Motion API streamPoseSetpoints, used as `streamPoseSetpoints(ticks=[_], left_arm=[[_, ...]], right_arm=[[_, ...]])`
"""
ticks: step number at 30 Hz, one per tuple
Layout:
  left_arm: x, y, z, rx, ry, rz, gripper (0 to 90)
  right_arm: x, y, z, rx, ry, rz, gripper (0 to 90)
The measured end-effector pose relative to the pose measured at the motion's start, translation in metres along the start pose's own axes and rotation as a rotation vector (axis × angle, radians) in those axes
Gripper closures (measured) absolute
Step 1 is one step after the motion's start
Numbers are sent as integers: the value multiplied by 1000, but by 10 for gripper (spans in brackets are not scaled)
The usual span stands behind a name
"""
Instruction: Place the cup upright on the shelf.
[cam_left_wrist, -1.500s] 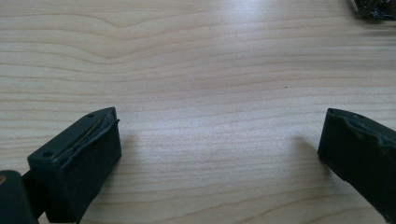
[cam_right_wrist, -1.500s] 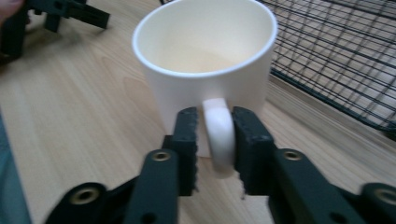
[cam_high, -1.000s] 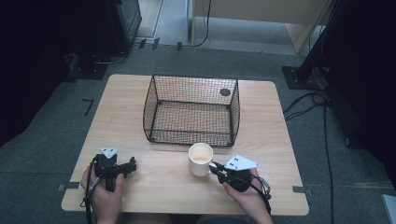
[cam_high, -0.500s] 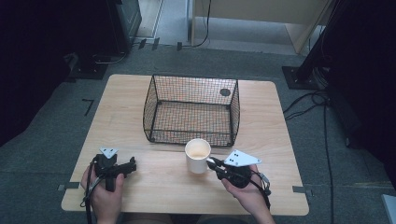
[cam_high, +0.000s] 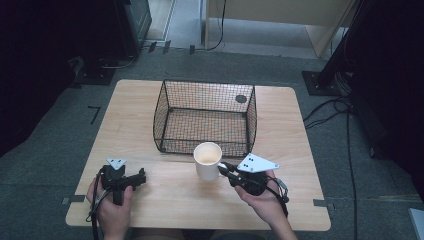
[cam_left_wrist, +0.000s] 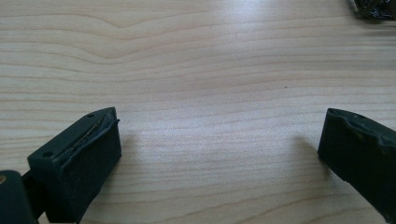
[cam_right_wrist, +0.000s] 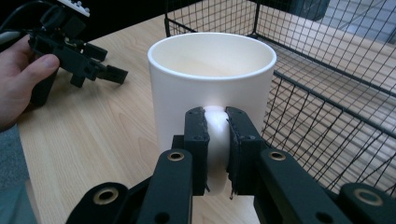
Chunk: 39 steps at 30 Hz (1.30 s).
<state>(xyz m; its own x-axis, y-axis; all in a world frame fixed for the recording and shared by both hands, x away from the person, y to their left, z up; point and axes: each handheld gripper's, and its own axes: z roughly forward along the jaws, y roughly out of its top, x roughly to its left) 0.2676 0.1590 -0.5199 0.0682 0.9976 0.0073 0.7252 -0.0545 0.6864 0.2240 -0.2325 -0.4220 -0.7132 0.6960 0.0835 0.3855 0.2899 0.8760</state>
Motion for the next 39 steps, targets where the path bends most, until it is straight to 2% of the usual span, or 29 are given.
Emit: streamPoseSetpoints(ticks=[11,24,39], left_arm=[[0,0,0,0,0,0,0],[0,0,0,0,-2,2,0],[0,0,0,0,-3,3,0]], right_arm=[[0,23,-3,-26,5,-26,806],[-6,41,-1,-47,-1,-38,806],[-15,63,11,-69,-9,-39,807]])
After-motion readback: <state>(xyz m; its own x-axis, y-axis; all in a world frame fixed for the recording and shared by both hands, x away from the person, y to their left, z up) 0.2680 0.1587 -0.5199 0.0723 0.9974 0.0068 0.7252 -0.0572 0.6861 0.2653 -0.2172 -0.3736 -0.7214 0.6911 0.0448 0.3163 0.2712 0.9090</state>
